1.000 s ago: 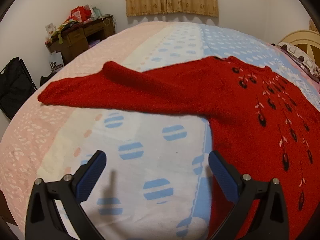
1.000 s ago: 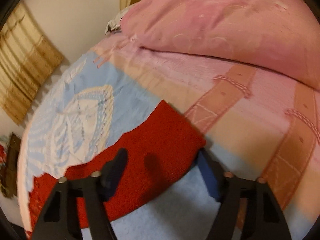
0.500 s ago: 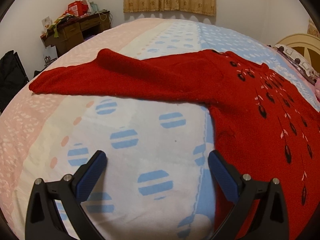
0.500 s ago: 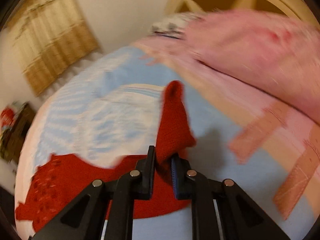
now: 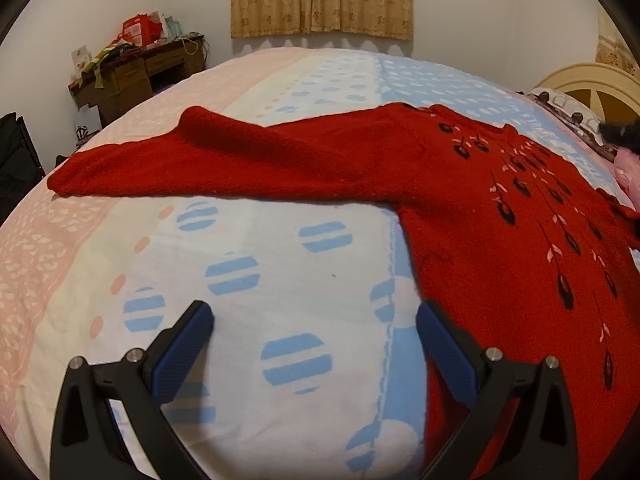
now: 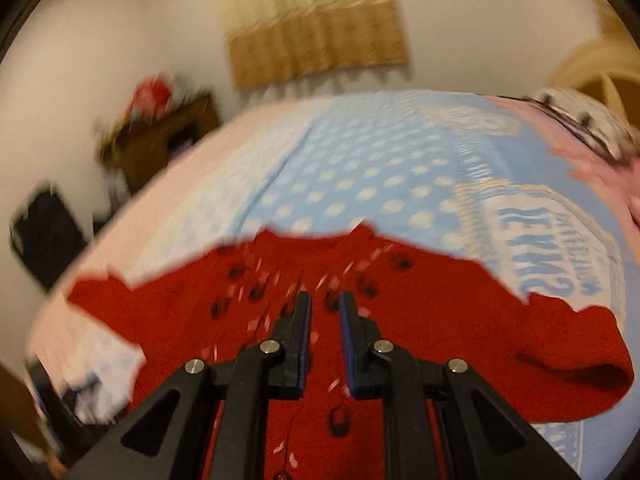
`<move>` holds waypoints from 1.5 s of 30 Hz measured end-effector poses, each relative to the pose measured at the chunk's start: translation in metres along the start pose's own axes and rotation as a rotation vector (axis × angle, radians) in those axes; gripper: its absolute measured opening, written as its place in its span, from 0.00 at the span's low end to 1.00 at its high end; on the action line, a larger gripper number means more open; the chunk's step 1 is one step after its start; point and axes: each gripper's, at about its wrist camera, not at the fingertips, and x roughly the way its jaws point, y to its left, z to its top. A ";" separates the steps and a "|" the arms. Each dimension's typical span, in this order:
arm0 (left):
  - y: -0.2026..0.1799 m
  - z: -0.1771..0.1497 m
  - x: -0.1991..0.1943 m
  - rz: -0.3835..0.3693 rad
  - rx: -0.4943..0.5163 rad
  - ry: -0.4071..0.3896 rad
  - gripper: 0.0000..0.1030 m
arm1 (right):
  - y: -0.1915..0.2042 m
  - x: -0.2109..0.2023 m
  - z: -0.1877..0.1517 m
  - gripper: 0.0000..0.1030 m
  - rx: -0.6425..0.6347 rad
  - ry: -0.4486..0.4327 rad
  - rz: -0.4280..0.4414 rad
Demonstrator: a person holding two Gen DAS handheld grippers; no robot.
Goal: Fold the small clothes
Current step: 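Fold the held sleeve across the sweater body with the right gripper, then release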
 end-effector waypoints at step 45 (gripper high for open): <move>0.001 -0.004 -0.001 -0.006 -0.014 -0.032 1.00 | 0.071 0.028 -0.015 0.07 -0.262 -0.047 0.017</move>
